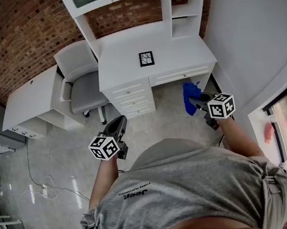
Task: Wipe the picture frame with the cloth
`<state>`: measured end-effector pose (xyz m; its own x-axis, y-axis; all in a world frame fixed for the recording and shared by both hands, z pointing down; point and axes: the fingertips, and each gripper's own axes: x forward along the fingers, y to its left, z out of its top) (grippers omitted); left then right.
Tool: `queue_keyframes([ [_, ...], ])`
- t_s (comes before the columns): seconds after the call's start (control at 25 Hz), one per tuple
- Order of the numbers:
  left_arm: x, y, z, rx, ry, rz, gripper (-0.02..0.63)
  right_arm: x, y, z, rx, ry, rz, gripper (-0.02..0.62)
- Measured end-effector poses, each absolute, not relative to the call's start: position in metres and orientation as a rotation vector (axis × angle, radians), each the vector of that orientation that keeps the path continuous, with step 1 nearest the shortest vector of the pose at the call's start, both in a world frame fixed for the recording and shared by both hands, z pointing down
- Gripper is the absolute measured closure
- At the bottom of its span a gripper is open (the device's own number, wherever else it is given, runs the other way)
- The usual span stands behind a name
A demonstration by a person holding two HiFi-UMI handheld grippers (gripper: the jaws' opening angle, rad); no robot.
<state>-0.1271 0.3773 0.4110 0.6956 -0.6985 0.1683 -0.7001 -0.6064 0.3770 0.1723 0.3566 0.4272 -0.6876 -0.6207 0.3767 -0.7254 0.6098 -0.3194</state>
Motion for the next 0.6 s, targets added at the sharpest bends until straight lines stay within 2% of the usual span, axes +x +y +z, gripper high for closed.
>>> queue_keyframes([
  [0.6, -0.044, 0.363, 0.401, 2.496, -1.121, 0.031, 0.588, 0.251, 0.344, 0.431, 1.062, -2.646, 0.701, 0.545],
])
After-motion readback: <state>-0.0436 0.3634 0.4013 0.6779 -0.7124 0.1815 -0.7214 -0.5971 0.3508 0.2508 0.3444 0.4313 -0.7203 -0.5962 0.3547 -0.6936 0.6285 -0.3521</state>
